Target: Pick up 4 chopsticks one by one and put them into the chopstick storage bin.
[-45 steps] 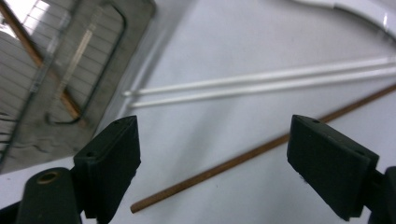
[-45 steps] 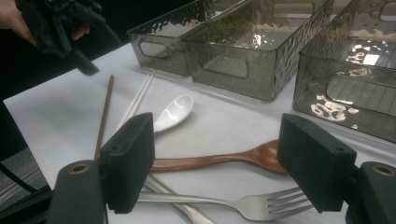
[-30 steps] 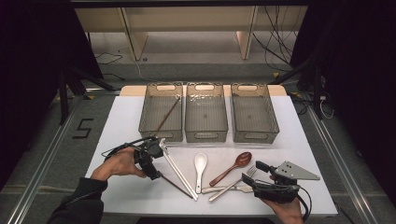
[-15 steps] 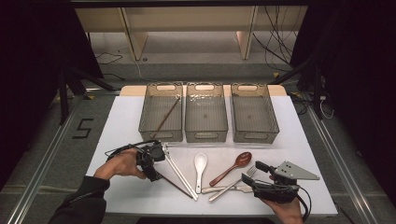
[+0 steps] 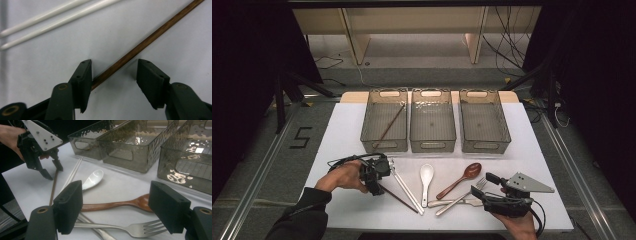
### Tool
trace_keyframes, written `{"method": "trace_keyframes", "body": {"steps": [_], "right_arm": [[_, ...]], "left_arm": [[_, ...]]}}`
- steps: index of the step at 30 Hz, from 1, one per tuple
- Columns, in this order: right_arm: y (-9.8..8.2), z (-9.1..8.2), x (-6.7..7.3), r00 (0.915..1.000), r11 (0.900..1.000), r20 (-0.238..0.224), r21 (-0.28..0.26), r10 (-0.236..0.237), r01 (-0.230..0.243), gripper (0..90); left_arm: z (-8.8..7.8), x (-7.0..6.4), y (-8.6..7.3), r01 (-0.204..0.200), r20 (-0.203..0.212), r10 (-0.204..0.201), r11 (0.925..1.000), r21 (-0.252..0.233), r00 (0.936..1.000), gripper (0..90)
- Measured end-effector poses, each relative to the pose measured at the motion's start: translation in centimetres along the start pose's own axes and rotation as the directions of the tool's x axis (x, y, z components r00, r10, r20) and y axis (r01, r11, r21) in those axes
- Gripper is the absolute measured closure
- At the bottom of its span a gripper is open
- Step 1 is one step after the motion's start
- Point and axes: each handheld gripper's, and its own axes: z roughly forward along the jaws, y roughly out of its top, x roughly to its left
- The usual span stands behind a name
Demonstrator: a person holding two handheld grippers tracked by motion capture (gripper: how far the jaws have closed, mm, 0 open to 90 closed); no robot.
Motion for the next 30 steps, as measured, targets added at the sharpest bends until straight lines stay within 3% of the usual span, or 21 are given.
{"method": "trace_keyframes", "body": {"steps": [9,17,30], "right_arm": [[0.0,0.0,0.0,1.0000,1.000,0.001,0.000,-0.001,0.001,28.5],[0.0,0.0,0.0,1.0000,1.000,0.001,0.002,0.001,-0.001,28.5],[0.0,0.1,0.1,1.0000,1.000,0.001,0.006,-0.001,0.001,28.5]], "left_arm": [[-0.2,-0.5,-0.9,-0.018,0.011,0.018,0.9994,0.030,0.9998,60.4],[-0.4,-1.7,-2.0,-0.089,0.023,0.087,0.9928,0.080,0.9959,70.8],[-0.6,-3.4,-4.0,-0.126,0.024,0.124,0.9889,0.079,0.9920,79.2]]}}
